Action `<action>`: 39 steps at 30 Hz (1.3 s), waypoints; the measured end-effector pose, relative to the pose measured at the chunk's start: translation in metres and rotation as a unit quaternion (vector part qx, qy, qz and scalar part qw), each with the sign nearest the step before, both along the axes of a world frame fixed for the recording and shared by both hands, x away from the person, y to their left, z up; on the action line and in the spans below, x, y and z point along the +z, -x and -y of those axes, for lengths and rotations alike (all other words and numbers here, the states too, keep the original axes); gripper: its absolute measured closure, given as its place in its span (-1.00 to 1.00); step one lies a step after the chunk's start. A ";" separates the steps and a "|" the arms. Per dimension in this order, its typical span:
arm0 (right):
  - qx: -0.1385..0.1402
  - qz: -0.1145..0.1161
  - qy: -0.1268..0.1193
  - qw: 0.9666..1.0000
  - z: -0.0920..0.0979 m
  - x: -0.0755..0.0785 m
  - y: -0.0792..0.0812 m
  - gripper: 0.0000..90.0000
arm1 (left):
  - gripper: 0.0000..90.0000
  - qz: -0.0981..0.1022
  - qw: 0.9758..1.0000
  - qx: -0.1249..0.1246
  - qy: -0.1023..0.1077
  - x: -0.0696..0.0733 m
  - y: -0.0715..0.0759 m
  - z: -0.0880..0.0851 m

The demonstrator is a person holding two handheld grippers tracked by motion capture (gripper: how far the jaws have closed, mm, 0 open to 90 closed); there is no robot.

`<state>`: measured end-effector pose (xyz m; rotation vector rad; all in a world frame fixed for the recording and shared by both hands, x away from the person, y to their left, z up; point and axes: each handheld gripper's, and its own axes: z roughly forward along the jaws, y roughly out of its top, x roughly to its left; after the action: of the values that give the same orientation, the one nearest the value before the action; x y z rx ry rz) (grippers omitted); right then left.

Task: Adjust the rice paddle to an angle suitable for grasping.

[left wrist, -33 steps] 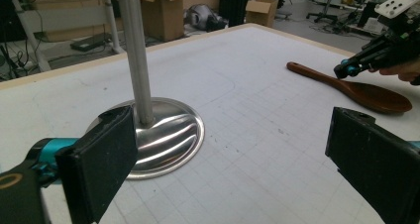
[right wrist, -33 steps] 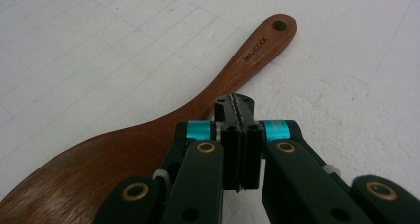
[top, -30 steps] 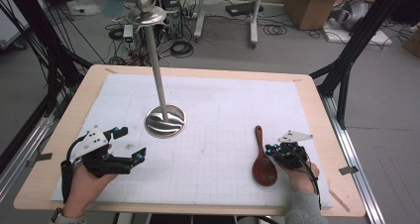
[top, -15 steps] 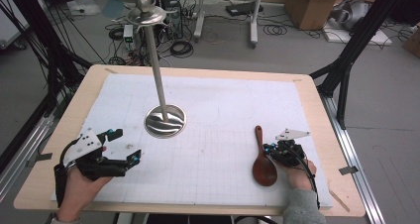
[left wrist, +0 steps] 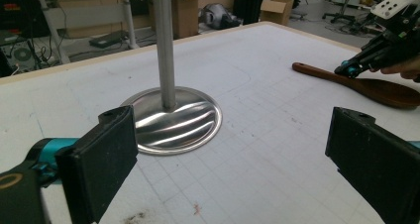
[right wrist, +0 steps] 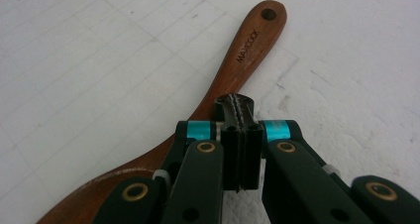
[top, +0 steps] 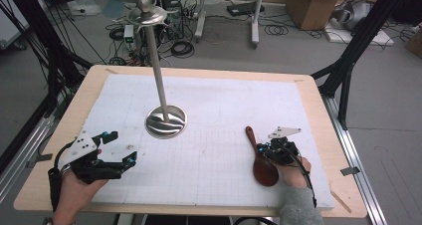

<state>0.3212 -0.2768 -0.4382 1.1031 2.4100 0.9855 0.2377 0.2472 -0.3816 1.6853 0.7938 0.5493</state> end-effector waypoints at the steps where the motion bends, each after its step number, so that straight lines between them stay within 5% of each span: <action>1: 0.006 -0.002 -0.001 1.000 -0.002 0.000 0.000 1.00 | -0.86 0.000 1.000 0.001 -0.001 0.000 0.001 -0.001; 19: 0.056 -0.010 0.016 0.998 -0.035 0.003 -0.008 1.00 | -0.86 0.000 1.000 0.020 0.001 -0.001 0.010 -0.015; 26: 0.087 -0.009 0.012 0.996 -0.047 0.003 -0.009 1.00 | -0.86 -0.002 1.000 0.024 0.000 -0.002 0.013 -0.018; 33: 0.085 0.008 -0.002 0.996 -0.046 0.010 -0.006 0.98 | -0.86 -0.002 1.000 0.026 0.003 -0.001 0.013 -0.021; 39: 0.101 0.023 -0.010 0.995 -0.046 0.024 0.002 0.42 | -0.86 -0.004 1.000 0.024 0.003 -0.002 0.011 -0.019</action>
<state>0.3197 -0.2307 -0.4139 0.8443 2.5164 1.0864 0.2264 0.2659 -0.3834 1.6680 0.8417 0.5736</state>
